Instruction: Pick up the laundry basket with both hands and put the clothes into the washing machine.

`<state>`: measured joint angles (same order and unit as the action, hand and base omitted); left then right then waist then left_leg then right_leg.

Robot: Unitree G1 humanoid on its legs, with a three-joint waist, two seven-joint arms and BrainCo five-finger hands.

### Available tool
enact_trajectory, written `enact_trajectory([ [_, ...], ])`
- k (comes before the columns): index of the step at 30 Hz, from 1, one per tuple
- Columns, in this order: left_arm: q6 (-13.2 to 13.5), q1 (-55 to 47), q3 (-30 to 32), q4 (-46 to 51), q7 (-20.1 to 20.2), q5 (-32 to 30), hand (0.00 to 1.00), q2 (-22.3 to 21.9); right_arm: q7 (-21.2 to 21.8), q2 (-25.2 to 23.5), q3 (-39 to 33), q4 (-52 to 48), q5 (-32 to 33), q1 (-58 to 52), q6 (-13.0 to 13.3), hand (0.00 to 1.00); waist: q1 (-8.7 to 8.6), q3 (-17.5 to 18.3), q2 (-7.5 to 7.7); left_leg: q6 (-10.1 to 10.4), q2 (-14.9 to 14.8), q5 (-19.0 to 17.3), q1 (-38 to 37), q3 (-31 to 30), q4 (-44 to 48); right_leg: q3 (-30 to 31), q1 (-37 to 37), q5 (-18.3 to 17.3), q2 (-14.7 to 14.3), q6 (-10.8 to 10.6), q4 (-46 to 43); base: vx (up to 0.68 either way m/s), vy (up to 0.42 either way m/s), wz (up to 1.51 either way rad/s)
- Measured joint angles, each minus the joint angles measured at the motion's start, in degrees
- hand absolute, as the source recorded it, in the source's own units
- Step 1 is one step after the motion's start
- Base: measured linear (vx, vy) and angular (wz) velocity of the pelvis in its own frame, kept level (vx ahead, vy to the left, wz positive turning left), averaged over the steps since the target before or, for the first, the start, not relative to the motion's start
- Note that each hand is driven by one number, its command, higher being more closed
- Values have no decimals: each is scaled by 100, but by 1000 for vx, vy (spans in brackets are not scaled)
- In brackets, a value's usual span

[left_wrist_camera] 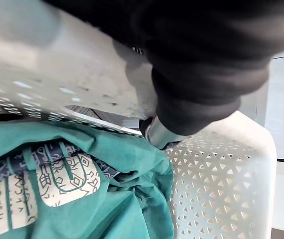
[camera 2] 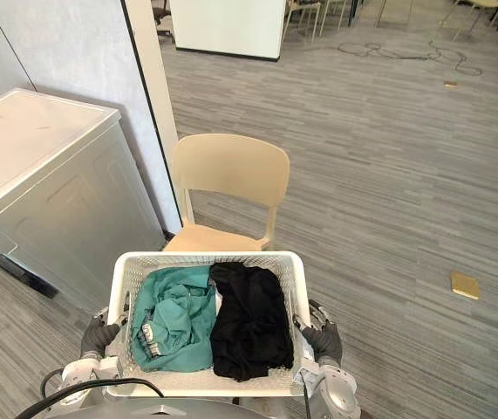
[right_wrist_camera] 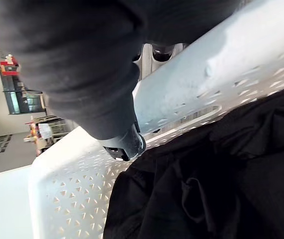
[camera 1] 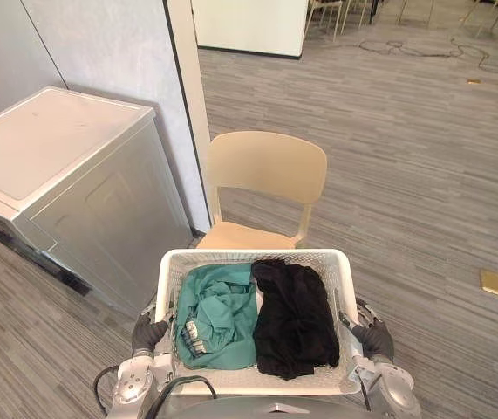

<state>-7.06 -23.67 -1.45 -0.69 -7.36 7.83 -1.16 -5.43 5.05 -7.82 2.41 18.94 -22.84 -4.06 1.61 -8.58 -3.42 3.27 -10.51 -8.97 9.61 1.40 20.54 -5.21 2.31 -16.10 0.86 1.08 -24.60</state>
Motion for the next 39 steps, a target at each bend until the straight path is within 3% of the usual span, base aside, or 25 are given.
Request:
enact_trajectory([
  [1,-4,3,-22,-15,-5,-2,100,0,-12,-30,-20,62,-15,23,-1,100,-3,25,-29,356,13,468,-69,47,-92,98,-11,-91,20,-153,-127,269,276,-38],
  [5,10,278,9,-10,-75,6,100,369,-8,-341,-38,86,-15,137,6,100,23,64,393,267,345,408,-130,522,-268,626,211,-35,374,-450,-47,208,258,-36],
  [6,10,357,30,-10,-106,20,100,401,-10,-379,-47,92,-16,221,7,100,15,48,413,233,365,410,-81,602,-302,701,269,22,400,-529,57,70,182,-42],
  [13,110,1805,112,-47,-399,149,100,584,-172,-98,-202,353,-28,1693,73,100,-117,-639,243,-11,358,569,817,852,-250,1038,1130,589,360,-708,483,-93,99,-26],
  [20,329,3774,119,-985,-627,702,100,955,-711,245,-323,289,263,3164,322,100,-183,-1558,274,-179,367,1020,1797,930,-389,1140,2070,1163,313,-814,769,-165,66,-7],
  [27,328,4846,149,-1163,-790,842,100,1528,-935,362,-187,-194,429,3786,404,100,-80,-1822,314,-156,329,1298,2405,789,-518,918,2707,1220,304,-780,579,-78,-15,13],
  [32,334,6086,125,-1555,-858,1005,100,1913,-1103,861,-117,-606,434,4377,556,100,-66,-1929,337,-142,298,1369,2806,649,-445,727,2994,1227,301,-768,485,-39,-10,15],
  [39,357,6742,-287,-2075,-843,1011,100,2207,-1286,1319,-189,-533,551,4713,569,100,-1,-1970,369,-125,251,1349,3010,668,-356,600,3117,1227,316,-768,418,22,-4,7],
])
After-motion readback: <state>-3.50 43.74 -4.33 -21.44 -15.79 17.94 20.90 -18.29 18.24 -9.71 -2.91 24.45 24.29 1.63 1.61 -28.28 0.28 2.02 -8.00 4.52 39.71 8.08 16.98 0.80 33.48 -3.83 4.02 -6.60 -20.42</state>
